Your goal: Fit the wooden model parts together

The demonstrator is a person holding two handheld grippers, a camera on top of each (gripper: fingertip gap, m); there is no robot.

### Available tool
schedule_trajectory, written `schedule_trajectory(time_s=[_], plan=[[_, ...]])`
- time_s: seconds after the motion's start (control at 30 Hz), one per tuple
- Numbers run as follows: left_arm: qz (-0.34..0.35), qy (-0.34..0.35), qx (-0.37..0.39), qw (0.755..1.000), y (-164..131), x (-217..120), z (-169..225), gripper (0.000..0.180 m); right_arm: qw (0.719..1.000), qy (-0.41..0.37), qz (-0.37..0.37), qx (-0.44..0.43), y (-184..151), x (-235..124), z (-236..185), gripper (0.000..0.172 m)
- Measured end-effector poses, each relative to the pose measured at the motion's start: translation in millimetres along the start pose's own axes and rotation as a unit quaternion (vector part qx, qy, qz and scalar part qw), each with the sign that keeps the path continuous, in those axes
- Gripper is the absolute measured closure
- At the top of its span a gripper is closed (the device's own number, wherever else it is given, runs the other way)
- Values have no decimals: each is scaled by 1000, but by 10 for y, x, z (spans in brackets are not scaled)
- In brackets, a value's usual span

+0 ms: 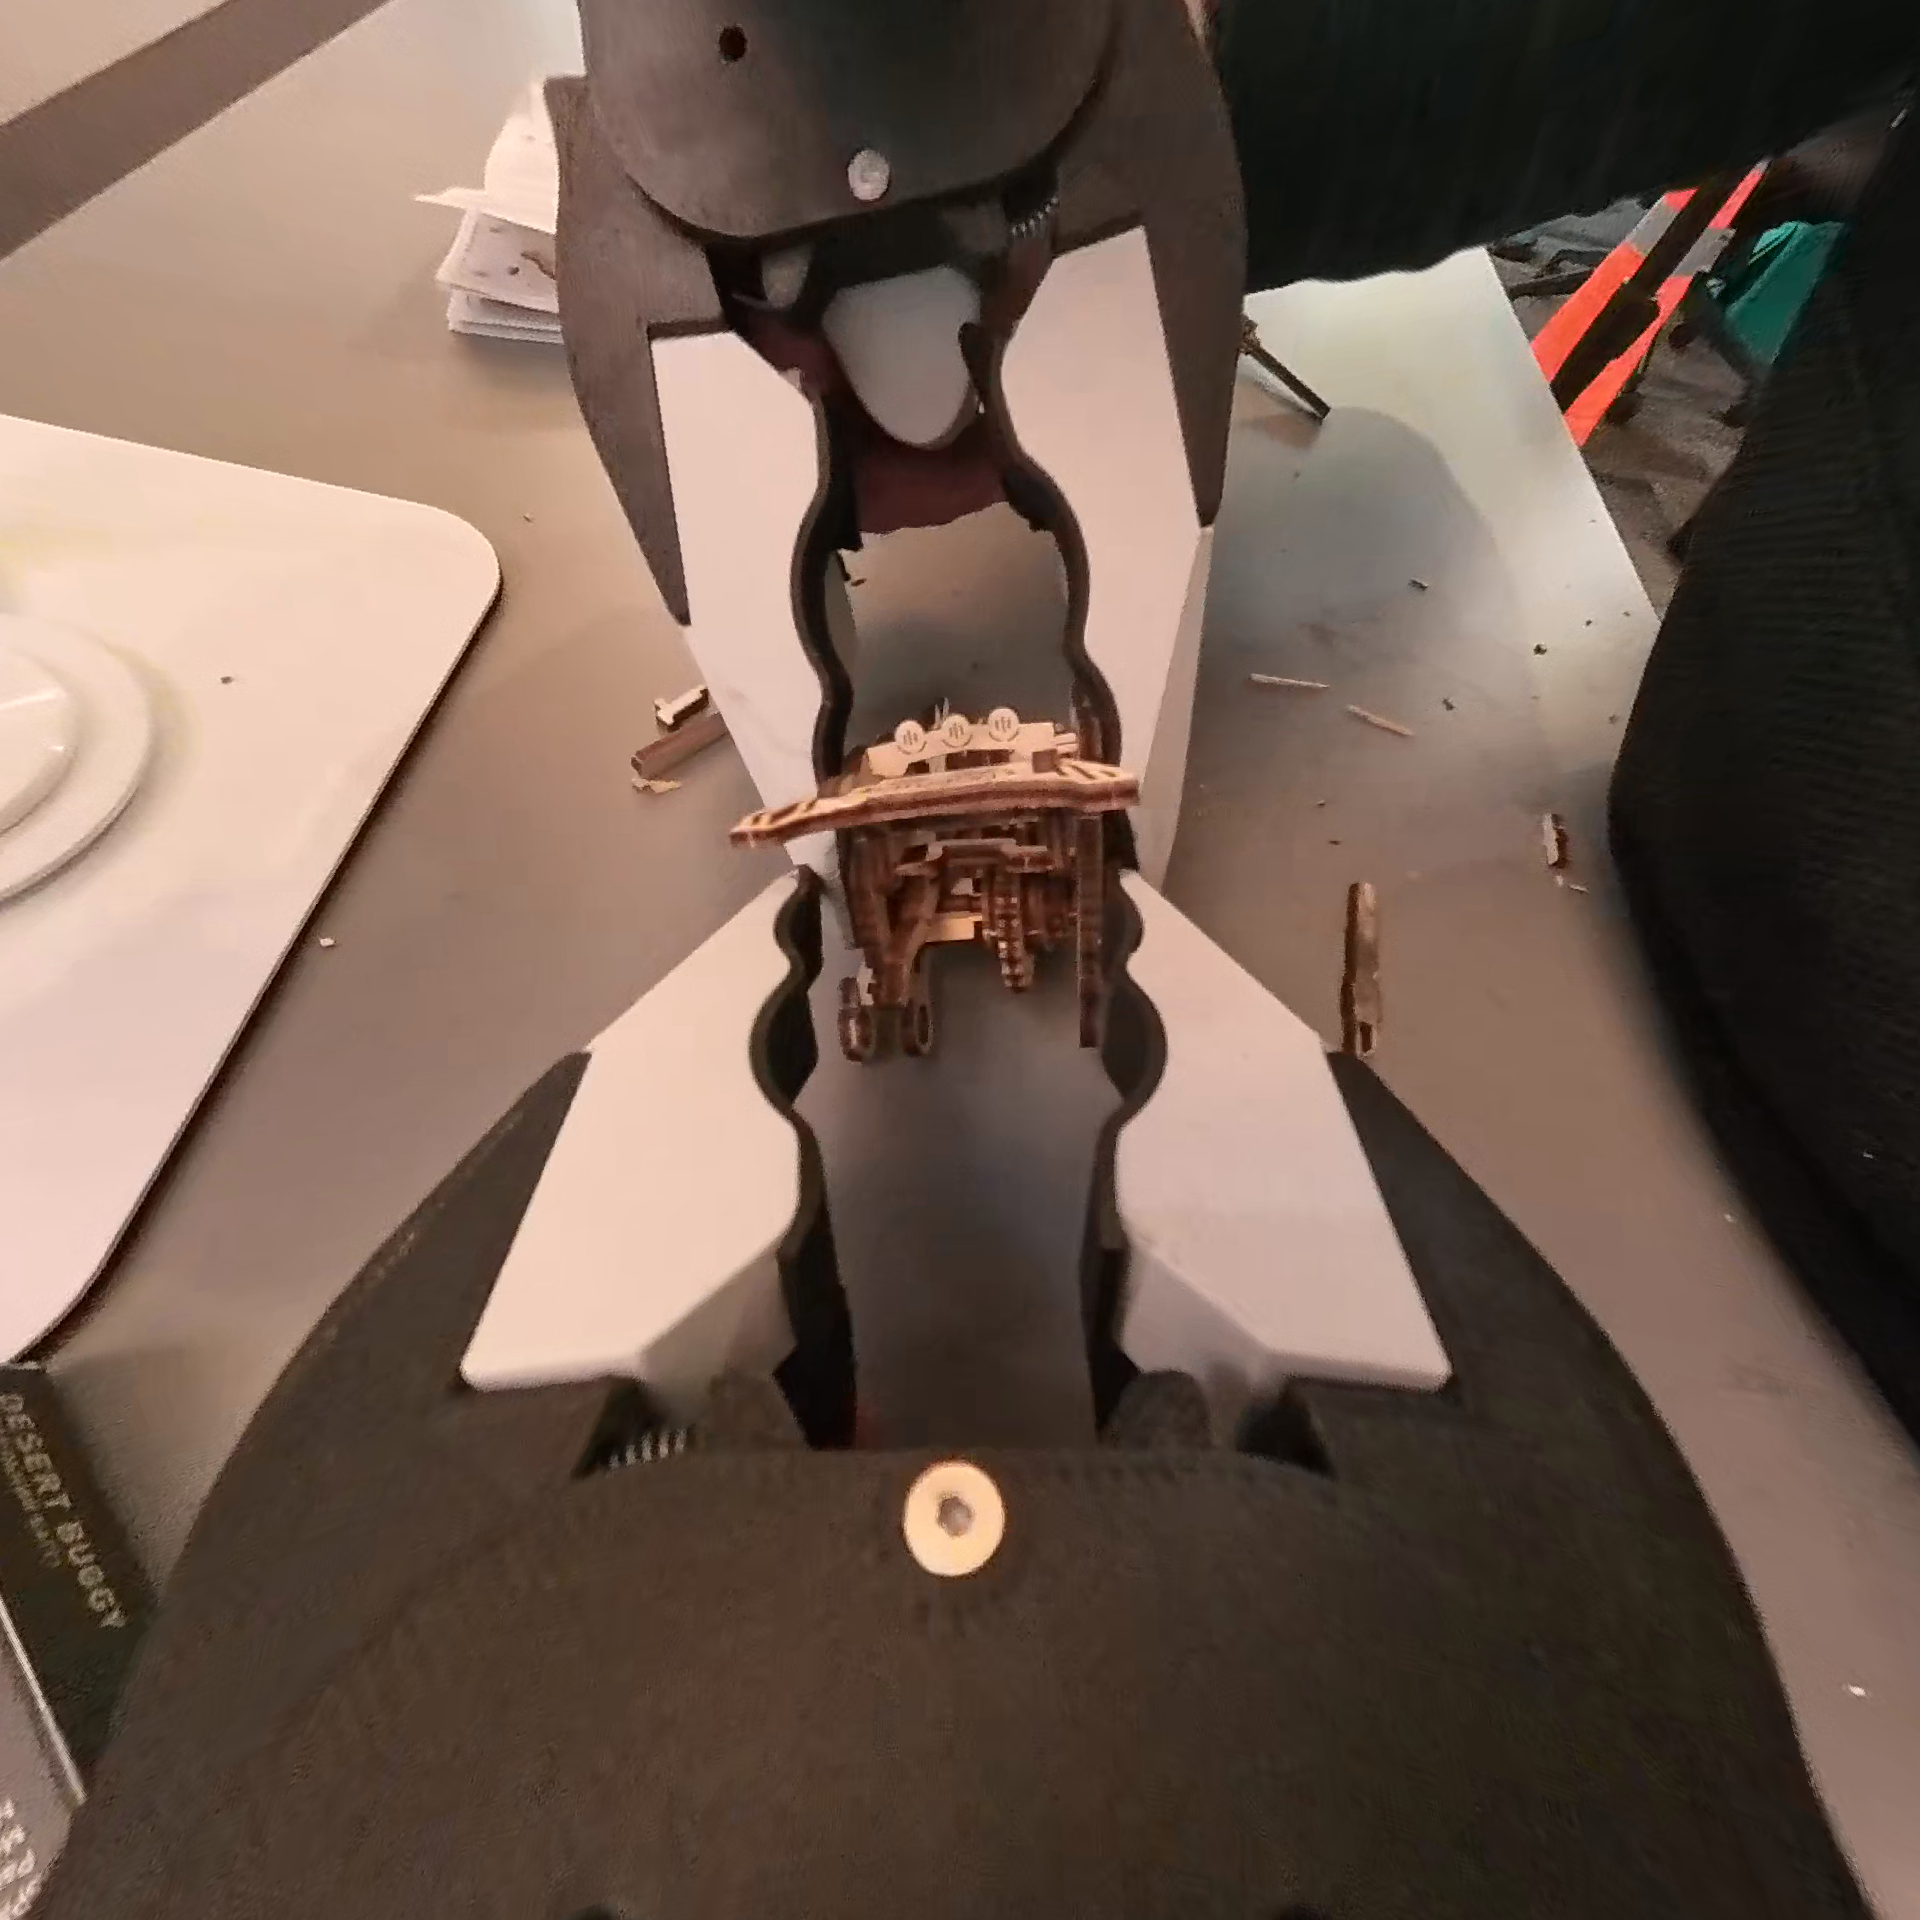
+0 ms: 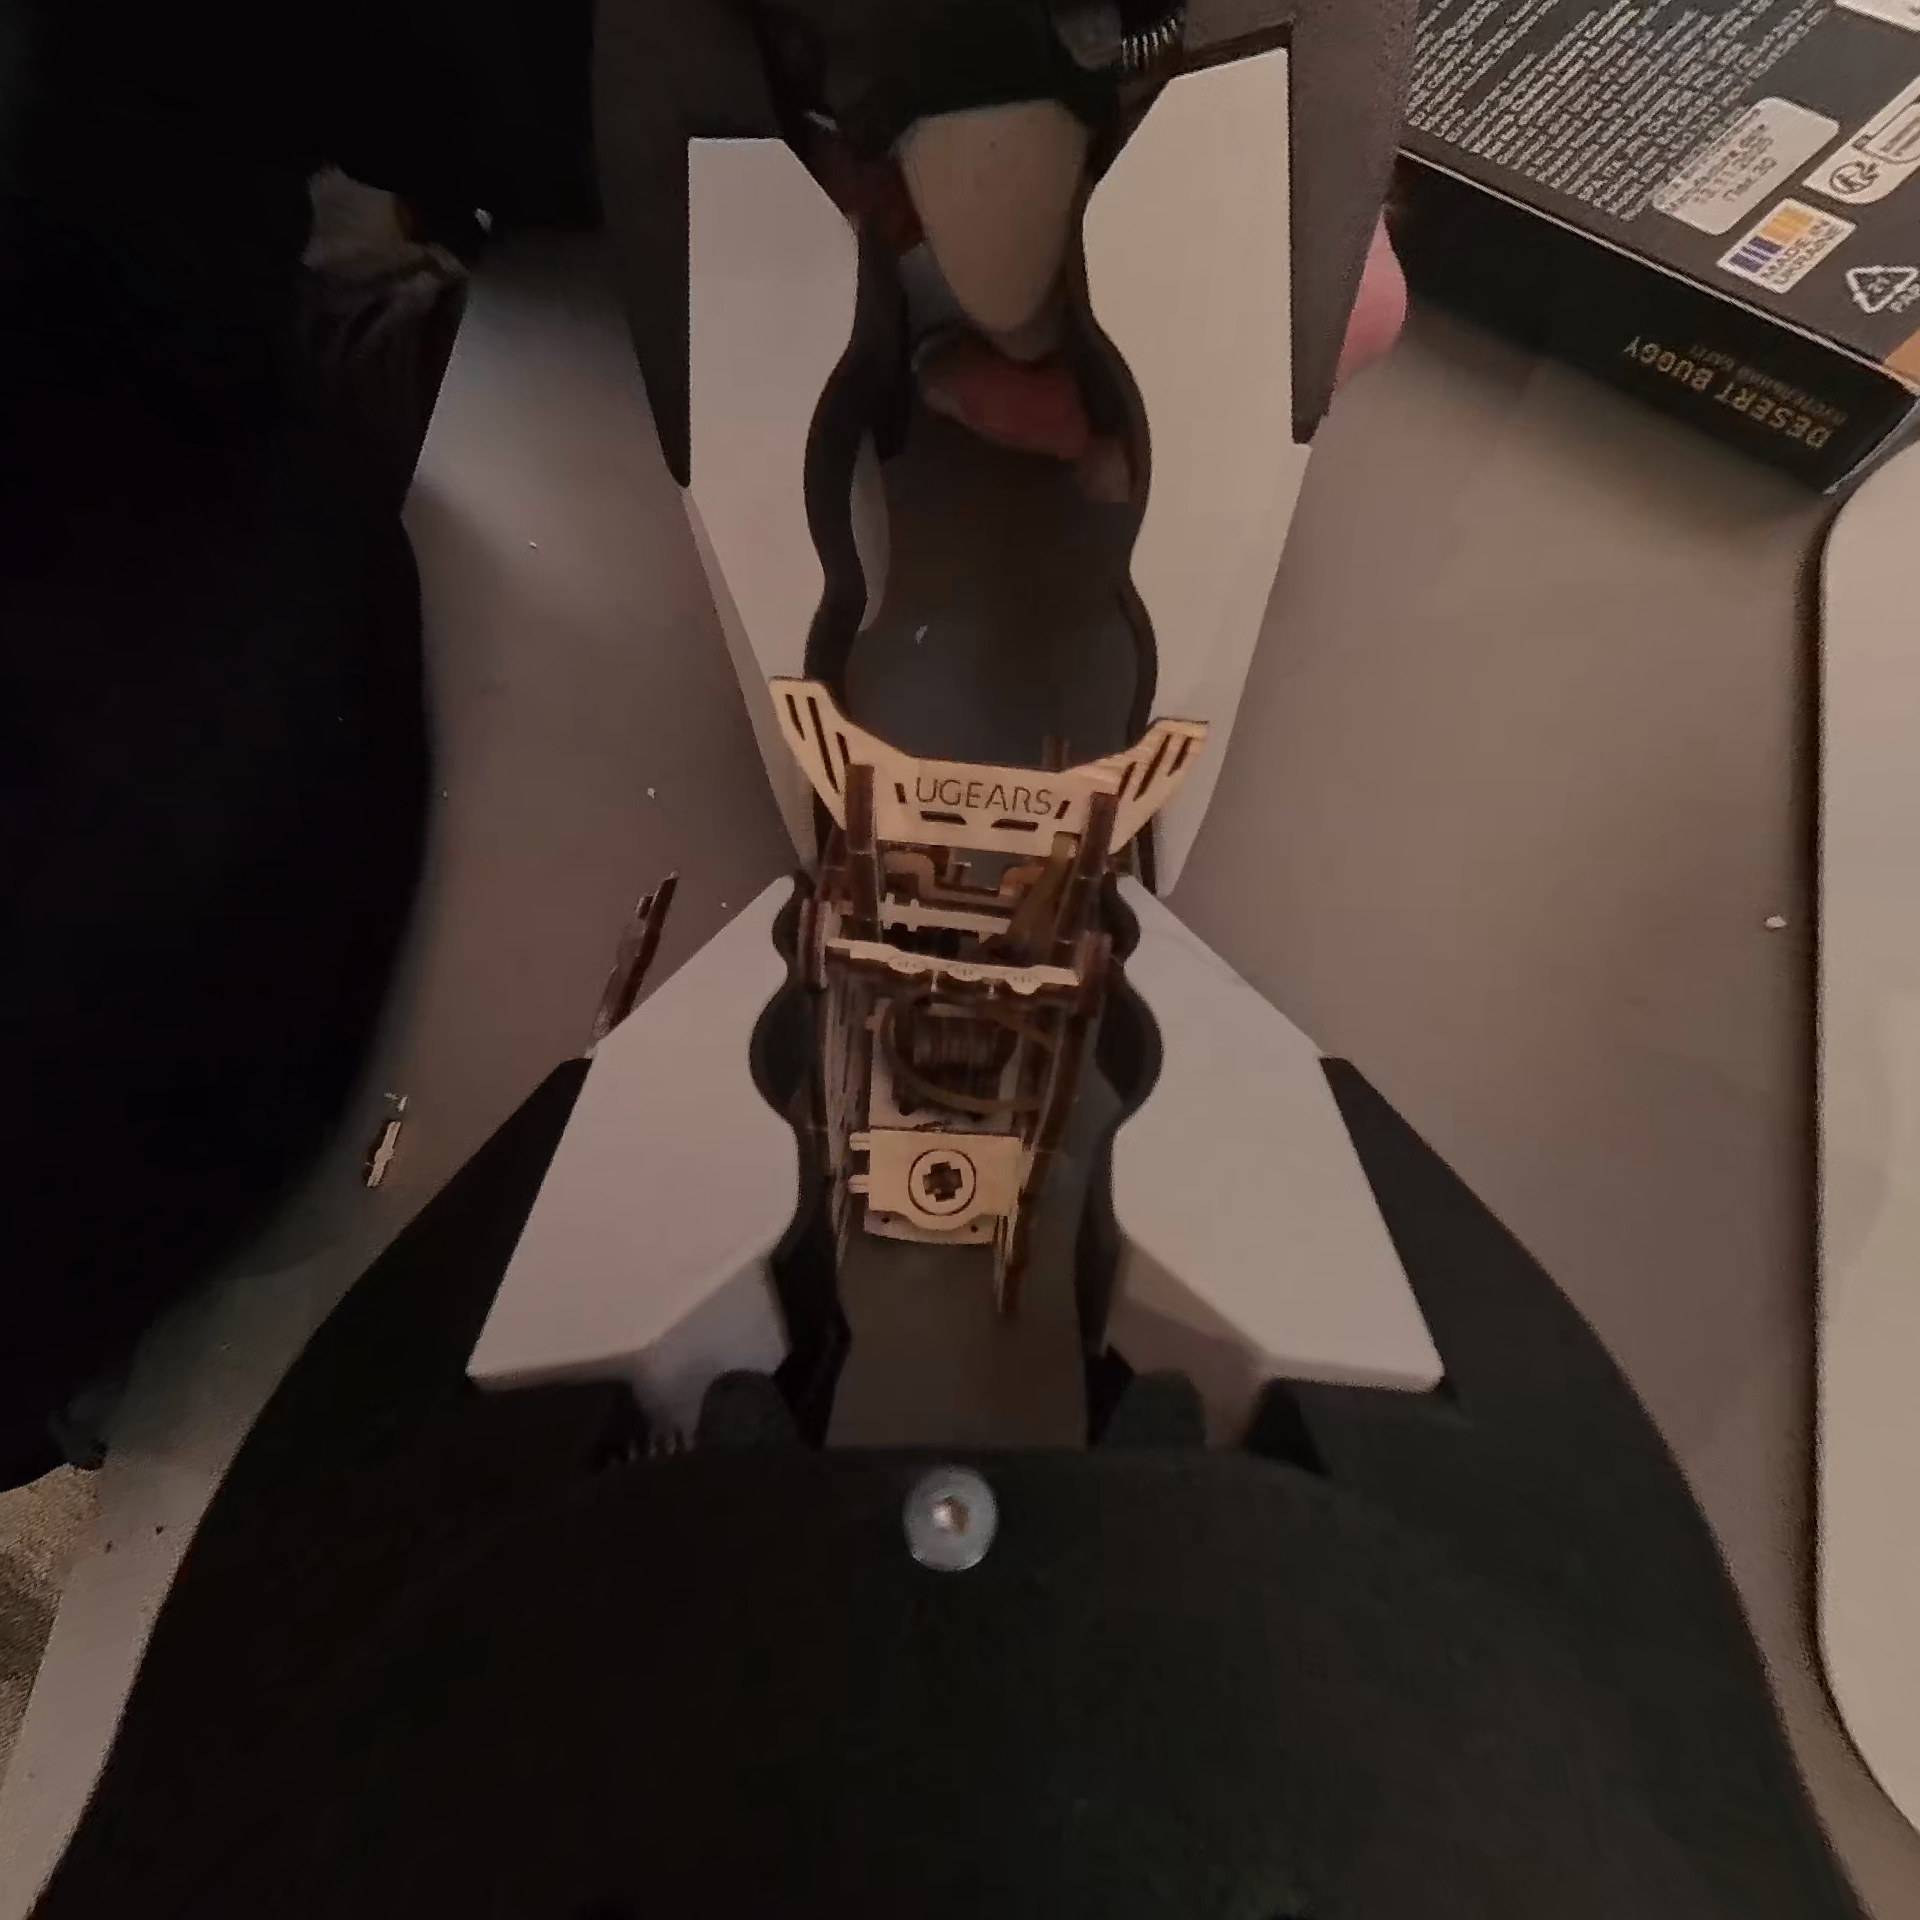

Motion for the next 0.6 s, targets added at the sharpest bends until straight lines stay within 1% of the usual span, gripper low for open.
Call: schedule_trajectory(time_s=[0.07,0.13,0.17,0.33,0.6], plan=[[0,4,1,1000,-1,-5,-7,131,1000,-9,0,3,-1,-8,-2,121],[-3,6,7,1000,-3,-2,-1,138,1000,-25,3,0,-12,-41,-13,118],[-3,6,8,1000,-3,0,1,138,1000,-31,7,-1,-17,-63,-25,116],[-2,13,11,1000,2,8,-6,137,999,-45,22,12,-58,-112,-43,120],[-10,17,33,999,10,31,-2,137,997,-75,25,7,-79,-114,-92,121]])
Point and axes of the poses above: each gripper's, where its closed fingertips meet, x out along the fingers, y out of its top, z = x × y across the jaws, the point moved 10 cm from there along -x, back along the fingers, and after that the axes turned 1 degree about y, right-handed, at the moved point
